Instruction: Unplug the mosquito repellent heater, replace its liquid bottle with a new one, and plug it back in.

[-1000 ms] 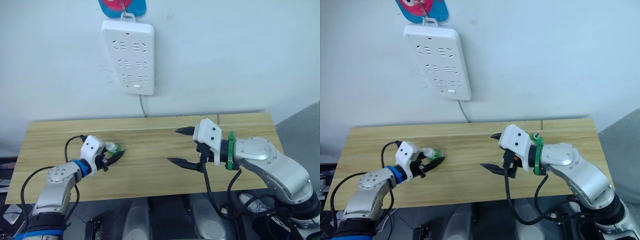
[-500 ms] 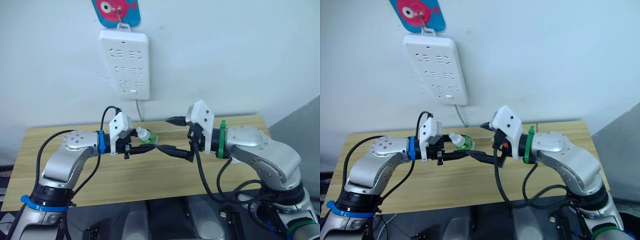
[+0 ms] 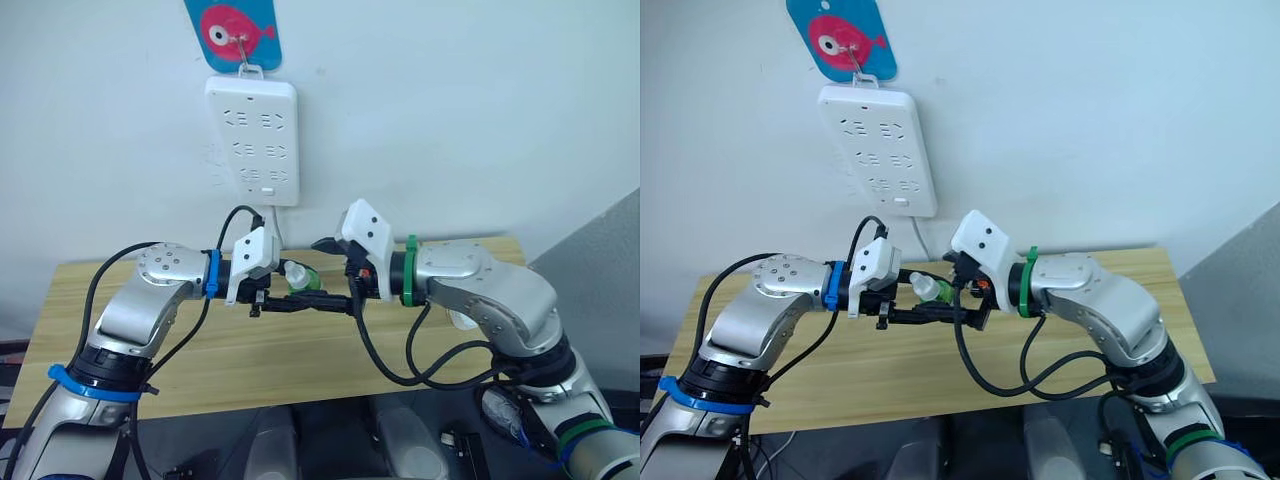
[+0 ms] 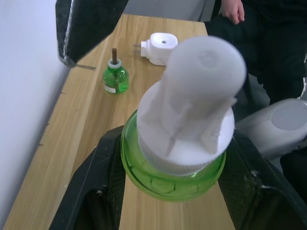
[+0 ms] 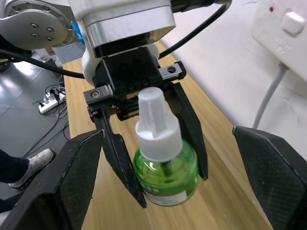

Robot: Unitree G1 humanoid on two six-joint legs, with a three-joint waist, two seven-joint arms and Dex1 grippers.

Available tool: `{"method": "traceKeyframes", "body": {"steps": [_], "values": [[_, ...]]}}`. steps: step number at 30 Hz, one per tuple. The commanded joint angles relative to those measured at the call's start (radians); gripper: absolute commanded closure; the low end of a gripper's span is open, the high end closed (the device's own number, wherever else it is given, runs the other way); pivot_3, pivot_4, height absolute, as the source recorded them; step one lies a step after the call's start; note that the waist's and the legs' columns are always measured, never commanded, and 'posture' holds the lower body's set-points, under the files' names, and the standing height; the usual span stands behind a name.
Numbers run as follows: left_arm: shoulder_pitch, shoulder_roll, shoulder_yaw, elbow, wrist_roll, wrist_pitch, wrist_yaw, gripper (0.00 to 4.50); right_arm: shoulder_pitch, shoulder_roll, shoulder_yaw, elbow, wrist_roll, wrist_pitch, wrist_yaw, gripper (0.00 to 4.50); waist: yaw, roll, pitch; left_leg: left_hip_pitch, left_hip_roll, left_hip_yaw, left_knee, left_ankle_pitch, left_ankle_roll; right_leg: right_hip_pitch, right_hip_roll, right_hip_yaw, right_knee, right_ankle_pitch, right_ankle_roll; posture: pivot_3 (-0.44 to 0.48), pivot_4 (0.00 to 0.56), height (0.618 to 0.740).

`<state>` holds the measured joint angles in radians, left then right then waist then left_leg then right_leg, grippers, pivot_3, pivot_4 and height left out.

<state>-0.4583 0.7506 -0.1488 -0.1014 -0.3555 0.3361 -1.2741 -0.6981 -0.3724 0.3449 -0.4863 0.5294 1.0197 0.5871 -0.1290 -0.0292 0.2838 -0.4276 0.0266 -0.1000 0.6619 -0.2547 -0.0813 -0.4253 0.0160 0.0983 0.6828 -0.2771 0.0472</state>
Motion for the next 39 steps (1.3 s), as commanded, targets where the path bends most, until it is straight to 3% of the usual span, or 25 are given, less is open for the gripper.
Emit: {"method": "traceKeyframes", "body": {"steps": [1,3,6,13,17,24,34,39], "values": [[-0.021,0.011,0.009,0.006,0.001,-0.025,-0.023,2.25,-0.019,0.017,0.021,-0.006,-0.019,-0.038,0.009,0.00,-0.003,0.000,-0.003,0.000,0.000,0.000,0.000,0.000,0.000,0.000,0.000,0.000,0.000,0.000,0.000,-0.167,0.157,0.736],[-0.028,0.011,0.012,0.016,-0.001,-0.022,-0.030,2.25,-0.018,0.022,0.029,0.001,-0.024,-0.045,0.010,0.00,-0.009,0.000,-0.007,0.000,0.000,0.000,0.000,0.000,0.000,0.000,0.000,0.000,0.000,0.000,0.000,-0.167,0.157,0.736],[-0.037,0.011,0.017,0.033,-0.003,-0.021,-0.039,2.25,-0.012,0.022,0.045,0.006,-0.044,-0.060,0.016,0.53,-0.012,0.000,-0.010,0.000,0.000,-0.001,0.000,0.000,0.000,0.000,0.000,-0.001,0.001,0.000,0.000,-0.167,0.157,0.736],[-0.050,0.006,0.014,0.039,-0.001,-0.024,-0.047,2.25,-0.004,0.040,0.059,0.015,-0.068,-0.076,0.007,3.11,-0.014,0.001,-0.012,0.001,0.000,-0.002,0.001,0.001,0.002,0.000,0.000,-0.001,0.007,0.000,0.000,-0.166,0.151,0.736],[-0.062,0.001,0.015,0.038,0.000,-0.013,-0.048,2.25,-0.001,0.041,0.079,0.020,-0.095,-0.092,0.011,4.15,-0.014,0.000,-0.015,0.003,-0.001,-0.003,0.002,0.004,-0.001,0.000,0.000,-0.002,0.013,0.000,0.000,-0.166,0.151,0.736],[-0.063,0.006,0.018,0.035,0.008,-0.009,-0.053,2.25,0.007,0.047,0.053,0.017,-0.094,-0.117,0.013,4.15,-0.016,0.000,-0.028,0.005,-0.002,-0.005,0.002,0.007,0.001,0.000,0.001,-0.002,0.016,0.002,-0.003,-0.166,0.146,0.736],[-0.069,0.012,0.017,0.041,0.017,-0.019,-0.058,2.25,0.005,0.047,0.020,0.027,-0.086,-0.125,0.015,0.85,-0.019,0.000,-0.032,0.009,-0.002,-0.004,0.001,0.008,0.001,0.004,0.001,-0.002,0.017,0.002,-0.003,-0.166,0.146,0.736],[-0.075,0.008,0.010,0.039,0.020,-0.015,-0.056,2.25,-0.008,0.084,0.021,0.045,-0.093,-0.127,-0.003,0.81,-0.024,0.000,-0.032,0.010,-0.002,-0.005,0.001,0.008,0.001,0.004,0.002,-0.002,0.017,0.002,-0.004,-0.171,0.149,0.736]]}}
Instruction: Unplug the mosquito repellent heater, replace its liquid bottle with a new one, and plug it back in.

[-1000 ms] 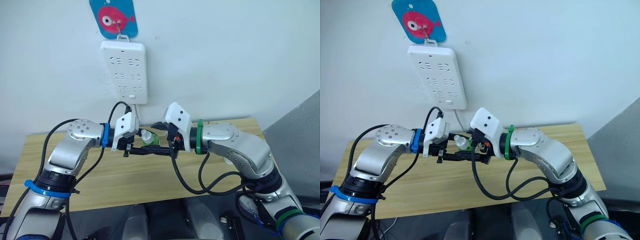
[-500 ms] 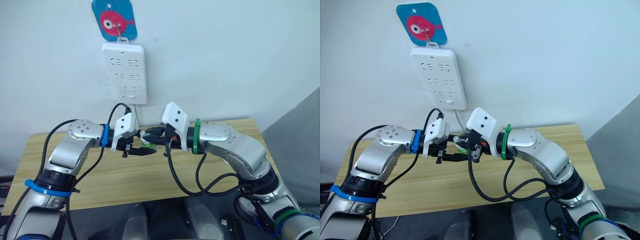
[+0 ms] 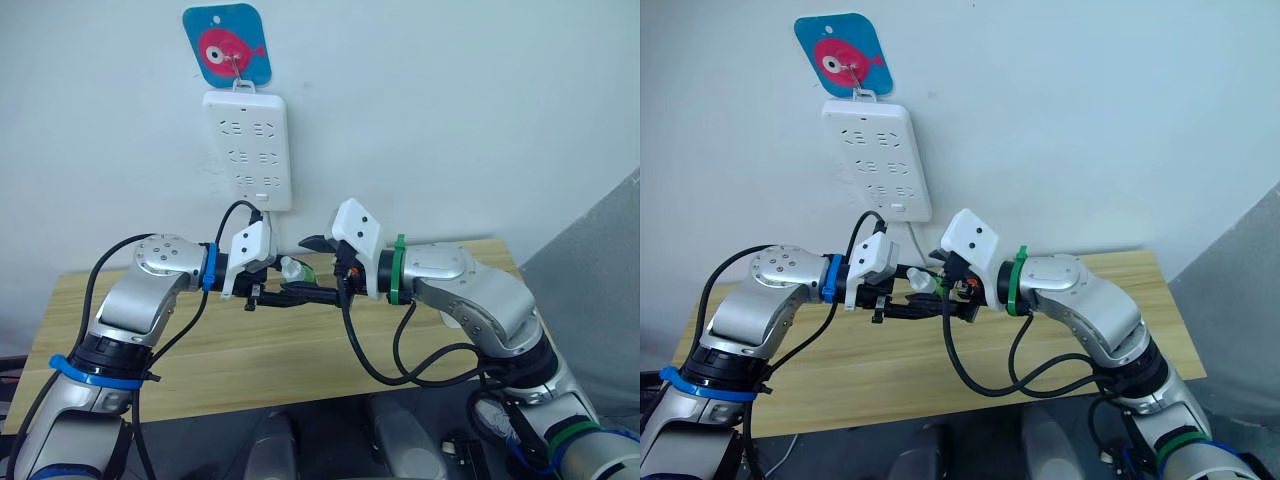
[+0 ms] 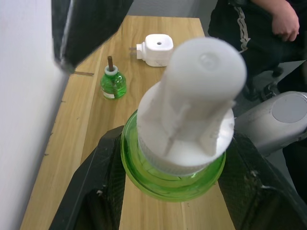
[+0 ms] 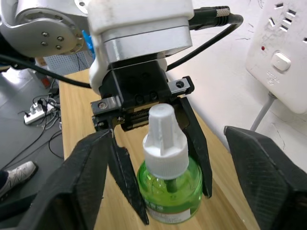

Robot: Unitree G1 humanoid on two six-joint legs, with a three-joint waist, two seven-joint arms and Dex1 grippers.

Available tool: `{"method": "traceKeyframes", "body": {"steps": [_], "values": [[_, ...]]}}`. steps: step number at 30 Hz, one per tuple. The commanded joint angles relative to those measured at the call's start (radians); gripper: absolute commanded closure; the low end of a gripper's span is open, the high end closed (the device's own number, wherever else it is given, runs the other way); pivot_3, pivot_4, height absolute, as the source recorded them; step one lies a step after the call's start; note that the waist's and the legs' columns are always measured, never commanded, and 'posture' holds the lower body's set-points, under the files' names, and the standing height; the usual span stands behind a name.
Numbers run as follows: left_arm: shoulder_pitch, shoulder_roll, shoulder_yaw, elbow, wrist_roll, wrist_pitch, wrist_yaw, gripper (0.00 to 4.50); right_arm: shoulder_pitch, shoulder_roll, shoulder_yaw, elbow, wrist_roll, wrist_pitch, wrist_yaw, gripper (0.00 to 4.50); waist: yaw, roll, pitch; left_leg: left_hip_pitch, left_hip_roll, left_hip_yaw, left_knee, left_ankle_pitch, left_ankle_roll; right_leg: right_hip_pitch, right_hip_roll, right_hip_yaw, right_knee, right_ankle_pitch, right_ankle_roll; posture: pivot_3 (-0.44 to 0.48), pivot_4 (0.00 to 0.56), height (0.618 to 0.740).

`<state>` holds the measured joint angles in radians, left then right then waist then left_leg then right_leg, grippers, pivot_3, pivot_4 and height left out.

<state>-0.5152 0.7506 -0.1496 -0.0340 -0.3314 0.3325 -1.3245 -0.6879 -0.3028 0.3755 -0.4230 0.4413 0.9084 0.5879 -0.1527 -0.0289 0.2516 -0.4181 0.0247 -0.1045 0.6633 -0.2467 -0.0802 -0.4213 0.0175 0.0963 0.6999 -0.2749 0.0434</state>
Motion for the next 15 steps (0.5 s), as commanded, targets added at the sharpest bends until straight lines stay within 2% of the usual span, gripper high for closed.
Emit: {"method": "traceKeyframes", "body": {"steps": [1,6,7,9,15], "values": [[-0.020,0.007,0.010,-0.030,-0.005,-0.009,-0.005,2.25,-0.017,0.024,-0.012,-0.018,0.000,-0.011,-0.005,0.81,-0.001,0.000,0.000,0.000,0.000,0.000,0.000,0.000,0.000,0.000,0.000,0.000,0.000,0.000,0.000,-0.171,0.149,0.736],[-0.027,0.004,0.007,-0.031,-0.005,-0.005,-0.004,2.25,-0.012,0.045,-0.012,-0.009,-0.001,-0.012,-0.008,0.81,-0.006,0.000,-0.001,0.000,0.000,0.000,0.000,0.000,0.000,0.000,0.000,0.000,0.000,0.000,0.000,-0.171,0.149,0.736],[-0.028,0.005,0.007,-0.032,-0.005,-0.003,-0.004,2.25,-0.012,0.050,-0.013,-0.006,-0.003,-0.014,-0.011,0.98,-0.007,0.000,-0.002,0.000,0.000,0.000,0.000,0.000,0.000,0.000,0.000,0.000,0.000,0.000,0.000,-0.171,0.149,0.736],[-0.030,0.004,0.006,-0.033,-0.005,-0.002,-0.005,2.25,-0.013,0.055,-0.014,-0.002,-0.005,-0.017,-0.011,1.39,-0.010,0.000,-0.003,0.000,0.000,0.000,0.000,0.000,0.000,0.000,0.000,0.000,0.000,0.000,0.000,-0.171,0.149,0.736],[-0.030,0.003,0.008,-0.034,-0.007,0.000,-0.004,2.25,-0.010,0.048,-0.001,0.008,-0.019,-0.025,-0.003,3.62,-0.014,0.001,-0.005,0.000,0.000,0.000,0.000,0.000,0.000,0.000,0.000,0.000,0.000,0.000,0.000,-0.171,0.150,0.736]]}}
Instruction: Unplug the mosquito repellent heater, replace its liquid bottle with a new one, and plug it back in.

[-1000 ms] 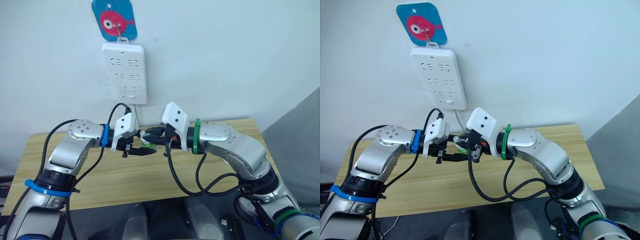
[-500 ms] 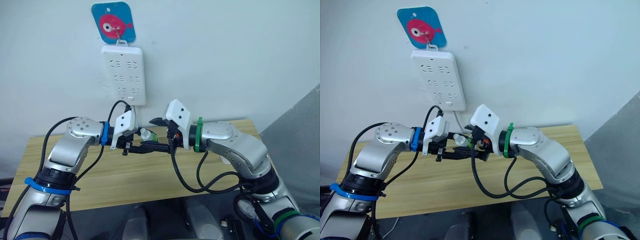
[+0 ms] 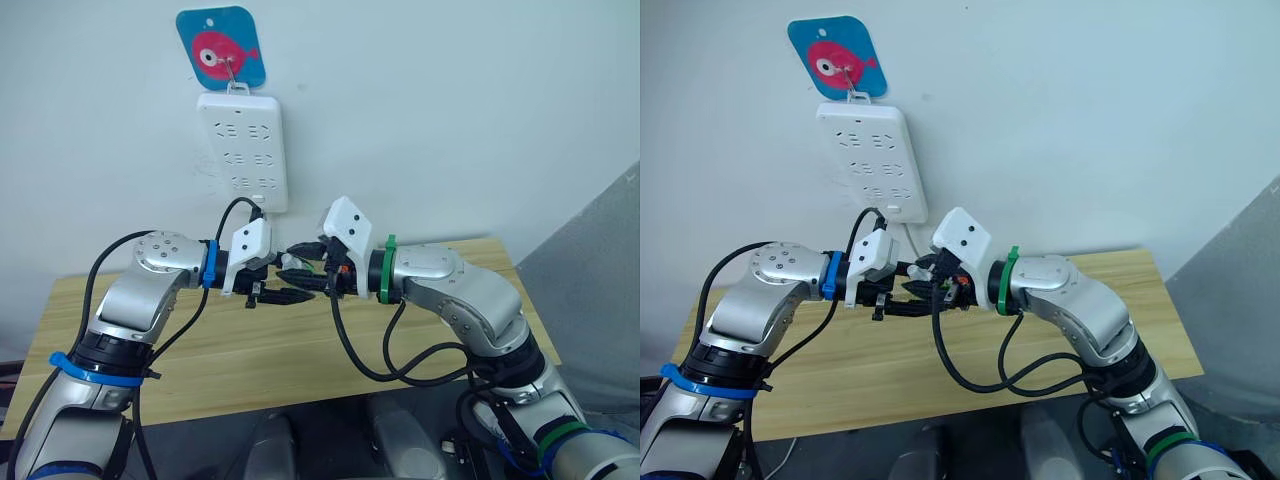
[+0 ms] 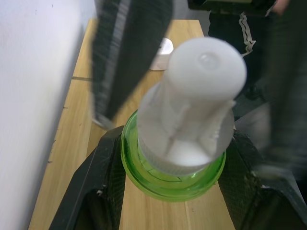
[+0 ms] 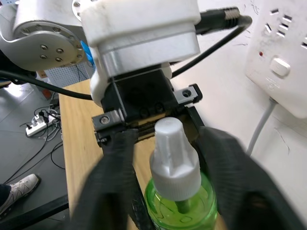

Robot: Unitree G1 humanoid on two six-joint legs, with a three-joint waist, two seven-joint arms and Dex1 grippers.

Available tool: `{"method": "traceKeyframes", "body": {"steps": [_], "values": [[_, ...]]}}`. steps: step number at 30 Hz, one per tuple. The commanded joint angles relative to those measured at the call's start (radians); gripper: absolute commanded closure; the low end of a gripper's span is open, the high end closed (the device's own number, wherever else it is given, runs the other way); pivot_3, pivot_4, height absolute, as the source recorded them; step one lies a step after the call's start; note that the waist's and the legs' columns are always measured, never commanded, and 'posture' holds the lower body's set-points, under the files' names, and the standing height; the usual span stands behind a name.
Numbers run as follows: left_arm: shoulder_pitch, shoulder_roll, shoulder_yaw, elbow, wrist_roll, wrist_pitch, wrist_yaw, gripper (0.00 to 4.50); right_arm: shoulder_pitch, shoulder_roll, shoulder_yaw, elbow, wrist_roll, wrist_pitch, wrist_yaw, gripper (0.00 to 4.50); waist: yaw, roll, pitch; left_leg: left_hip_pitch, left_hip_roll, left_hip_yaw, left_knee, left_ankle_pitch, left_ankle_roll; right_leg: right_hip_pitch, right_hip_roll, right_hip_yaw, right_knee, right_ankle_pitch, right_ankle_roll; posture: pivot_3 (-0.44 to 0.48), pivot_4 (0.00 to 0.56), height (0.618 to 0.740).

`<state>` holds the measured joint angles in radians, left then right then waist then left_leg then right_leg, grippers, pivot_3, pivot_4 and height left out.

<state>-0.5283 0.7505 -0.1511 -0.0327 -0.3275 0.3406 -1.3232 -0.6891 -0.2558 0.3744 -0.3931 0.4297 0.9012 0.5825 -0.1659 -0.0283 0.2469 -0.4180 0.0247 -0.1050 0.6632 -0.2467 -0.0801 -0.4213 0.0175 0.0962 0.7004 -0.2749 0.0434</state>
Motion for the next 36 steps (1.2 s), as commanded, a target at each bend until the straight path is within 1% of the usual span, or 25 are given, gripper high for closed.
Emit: {"method": "traceKeyframes", "body": {"steps": [1,2,9,11,13,15,16,20,22,27,29,30,33,36], "values": [[-0.015,0.004,0.011,-0.037,-0.011,-0.006,-0.004,2.25,-0.007,-0.001,0.002,-0.022,-0.011,-0.022,0.004,3.86,-0.001,0.000,-0.001,0.000,0.000,0.000,0.000,0.000,0.000,0.000,0.000,0.000,0.000,0.000,0.000,-0.171,0.150,0.736],[-0.013,0.004,0.013,-0.039,-0.011,-0.004,-0.004,2.25,-0.005,-0.002,0.002,-0.022,-0.014,-0.024,0.007,4.00,-0.001,0.000,-0.002,0.000,0.000,0.000,0.000,0.000,0.000,0.000,0.000,0.000,0.000,0.000,0.000,-0.171,0.150,0.736],[0.002,-0.009,0.048,-0.034,-0.038,-0.011,0.003,2.25,0.002,-0.012,-0.003,-0.021,-0.020,-0.037,0.021,4.00,-0.001,0.000,-0.007,0.000,0.000,0.000,0.000,0.000,0.000,0.000,0.000,0.000,0.000,0.000,0.000,-0.168,0.149,0.736],[-0.004,-0.021,0.066,-0.023,-0.048,-0.013,0.018,1.50,0.005,-0.016,-0.009,-0.022,-0.017,-0.040,0.025,4.00,-0.001,0.000,-0.011,0.000,0.000,0.000,0.000,0.000,0.000,0.000,0.000,0.000,0.000,0.000,0.000,-0.168,0.149,0.736],[-0.004,-0.017,0.070,-0.020,-0.052,-0.018,0.008,0.94,0.008,-0.021,-0.017,-0.026,-0.011,-0.041,0.030,4.00,-0.001,0.000,-0.014,0.000,0.000,0.000,0.000,0.000,0.000,0.000,0.000,0.000,0.000,0.000,0.000,-0.169,0.148,0.736],[-0.001,-0.014,0.078,-0.016,-0.042,-0.012,0.030,0.25,0.011,-0.017,-0.043,-0.030,0.008,-0.036,0.031,4.00,-0.002,0.000,-0.015,0.000,0.000,0.000,0.000,0.000,0.000,0.000,0.000,0.000,0.000,0.000,0.000,-0.170,0.147,0.736],[0.001,-0.012,0.080,-0.014,-0.036,-0.007,0.040,0.00,0.011,-0.016,-0.053,-0.031,0.015,-0.033,0.032,4.00,-0.002,0.000,-0.015,0.000,0.000,0.000,0.000,0.000,0.000,0.000,0.000,0.000,0.000,0.000,0.000,-0.170,0.147,0.736],[0.069,0.043,0.095,-0.054,-0.073,0.055,0.001,0.00,0.016,-0.035,-0.107,-0.030,0.035,-0.027,0.040,4.00,-0.007,0.000,-0.016,0.001,0.000,0.000,0.000,0.000,0.000,0.000,0.000,0.000,0.001,0.000,0.000,-0.176,0.144,0.736],[0.088,0.050,0.106,-0.074,-0.094,0.083,0.012,0.00,0.014,-0.044,-0.138,-0.030,0.058,-0.019,0.047,4.00,-0.008,0.000,-0.016,0.001,0.001,0.000,-0.001,0.000,0.000,0.000,0.000,0.000,0.001,0.000,0.000,-0.172,0.142,0.736],[0.044,-0.009,0.126,-0.100,-0.173,0.204,0.097,0.00,0.002,-0.056,-0.225,-0.039,0.154,-0.010,0.090,4.00,0.001,0.000,-0.023,0.001,0.000,-0.001,0.000,0.000,0.000,0.001,0.000,0.000,0.001,0.000,0.000,-0.155,0.124,0.736],[0.022,-0.028,0.131,-0.109,-0.202,0.246,0.119,0.00,-0.002,-0.065,-0.242,-0.042,0.184,-0.001,0.105,4.00,0.001,0.000,-0.027,0.001,0.000,-0.001,0.000,0.000,0.000,0.001,0.000,-0.001,0.001,0.000,0.000,-0.155,0.124,0.736],[0.009,-0.039,0.136,-0.108,-0.218,0.267,0.133,0.00,-0.002,-0.074,-0.247,-0.043,0.197,0.004,0.115,4.00,0.000,0.000,-0.029,0.001,-0.001,-0.001,0.000,0.000,0.000,0.001,0.000,-0.001,0.001,0.000,0.000,-0.157,0.115,0.736],[-0.020,-0.055,0.155,-0.110,-0.257,0.315,0.157,0.00,-0.002,-0.095,-0.260,-0.045,0.228,0.015,0.127,4.00,-0.004,0.001,-0.037,0.001,-0.001,-0.001,0.000,0.000,0.000,0.001,0.000,-0.001,0.001,0.000,0.000,-0.157,0.115,0.736],[-0.034,-0.050,0.163,-0.139,-0.318,0.377,0.146,0.00,-0.004,-0.108,-0.271,-0.043,0.250,0.020,0.130,4.00,-0.007,0.002,-0.041,0.001,-0.001,-0.001,0.000,0.000,0.000,0.001,0.001,0.000,0.001,0.000,0.000,-0.161,0.105,0.736]]}}
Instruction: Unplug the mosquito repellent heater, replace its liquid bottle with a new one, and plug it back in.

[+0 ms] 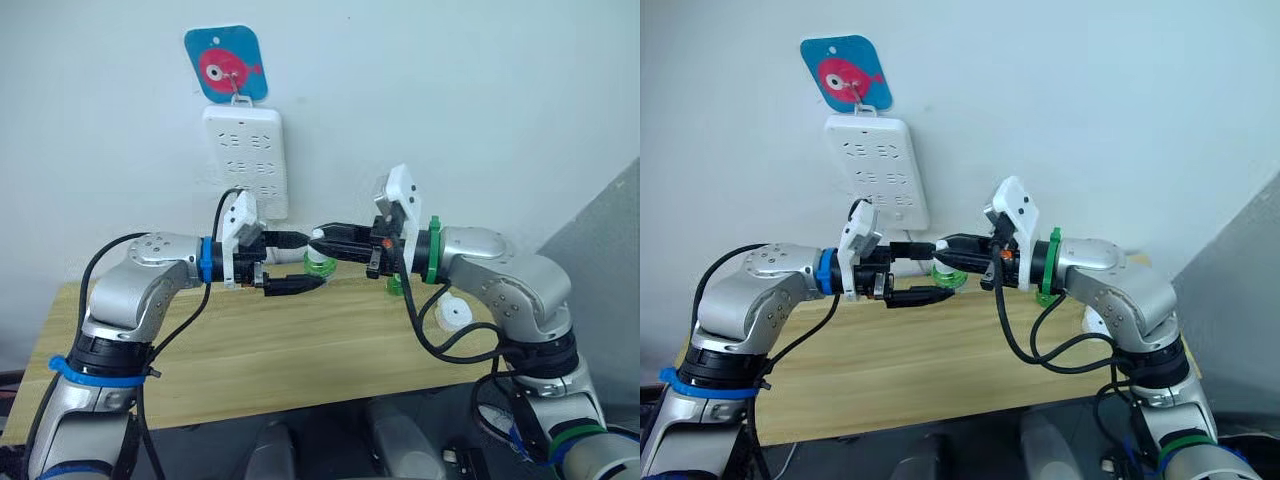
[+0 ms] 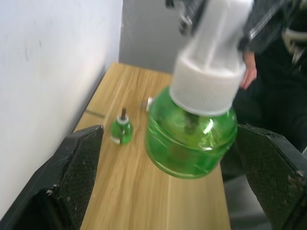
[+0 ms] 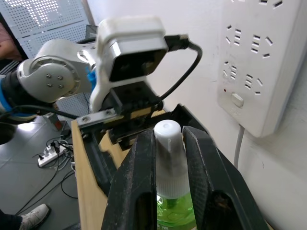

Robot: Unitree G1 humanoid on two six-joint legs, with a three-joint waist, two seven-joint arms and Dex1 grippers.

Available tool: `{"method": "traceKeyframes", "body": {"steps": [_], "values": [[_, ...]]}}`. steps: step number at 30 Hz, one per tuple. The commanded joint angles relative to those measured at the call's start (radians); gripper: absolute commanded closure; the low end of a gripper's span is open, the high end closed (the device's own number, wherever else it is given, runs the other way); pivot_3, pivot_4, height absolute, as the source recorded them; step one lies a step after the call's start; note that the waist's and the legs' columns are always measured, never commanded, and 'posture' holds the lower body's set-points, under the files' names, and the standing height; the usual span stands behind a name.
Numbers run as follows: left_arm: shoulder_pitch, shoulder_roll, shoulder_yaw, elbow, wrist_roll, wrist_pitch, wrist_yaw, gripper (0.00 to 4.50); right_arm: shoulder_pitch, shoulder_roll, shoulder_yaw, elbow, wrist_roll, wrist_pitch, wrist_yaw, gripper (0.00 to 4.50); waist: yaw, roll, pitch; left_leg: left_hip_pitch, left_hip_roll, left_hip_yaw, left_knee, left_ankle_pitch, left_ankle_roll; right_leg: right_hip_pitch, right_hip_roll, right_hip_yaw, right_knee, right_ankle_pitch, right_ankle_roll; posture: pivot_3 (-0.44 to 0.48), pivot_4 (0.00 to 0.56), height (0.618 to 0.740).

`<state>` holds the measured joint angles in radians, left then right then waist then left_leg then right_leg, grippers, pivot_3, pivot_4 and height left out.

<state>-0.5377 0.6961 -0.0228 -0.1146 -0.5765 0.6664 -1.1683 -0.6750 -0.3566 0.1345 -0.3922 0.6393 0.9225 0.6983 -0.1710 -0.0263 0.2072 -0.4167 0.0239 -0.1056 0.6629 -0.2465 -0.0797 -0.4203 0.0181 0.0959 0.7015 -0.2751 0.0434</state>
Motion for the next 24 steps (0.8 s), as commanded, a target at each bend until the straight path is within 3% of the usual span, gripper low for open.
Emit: {"method": "traceKeyframes", "body": {"steps": [1,13,24], "values": [[-0.024,0.016,0.029,-0.070,-0.092,0.085,-0.020,0.00,-0.018,-0.011,-0.032,-0.044,0.046,-0.001,0.015,4.00,-0.002,0.000,-0.001,0.000,0.000,0.000,0.000,0.000,0.000,0.000,0.000,0.000,0.000,0.000,0.000,-0.161,0.105,0.736],[-0.031,0.006,-0.045,-0.056,-0.032,-0.001,-0.050,0.00,-0.020,-0.020,-0.041,-0.059,0.130,0.023,0.008,4.00,-0.010,0.001,-0.011,0.000,0.000,0.000,0.000,0.000,0.000,0.000,0.001,0.001,0.000,0.000,0.000,-0.163,0.098,0.736],[-0.041,-0.017,-0.046,-0.027,-0.037,-0.020,-0.059,0.00,-0.016,-0.020,-0.032,-0.071,0.151,0.020,-0.010,4.00,-0.020,0.004,-0.026,0.000,0.000,0.000,0.000,0.000,0.000,0.000,0.001,0.001,0.000,0.000,0.000,-0.172,0.093,0.736]]}}
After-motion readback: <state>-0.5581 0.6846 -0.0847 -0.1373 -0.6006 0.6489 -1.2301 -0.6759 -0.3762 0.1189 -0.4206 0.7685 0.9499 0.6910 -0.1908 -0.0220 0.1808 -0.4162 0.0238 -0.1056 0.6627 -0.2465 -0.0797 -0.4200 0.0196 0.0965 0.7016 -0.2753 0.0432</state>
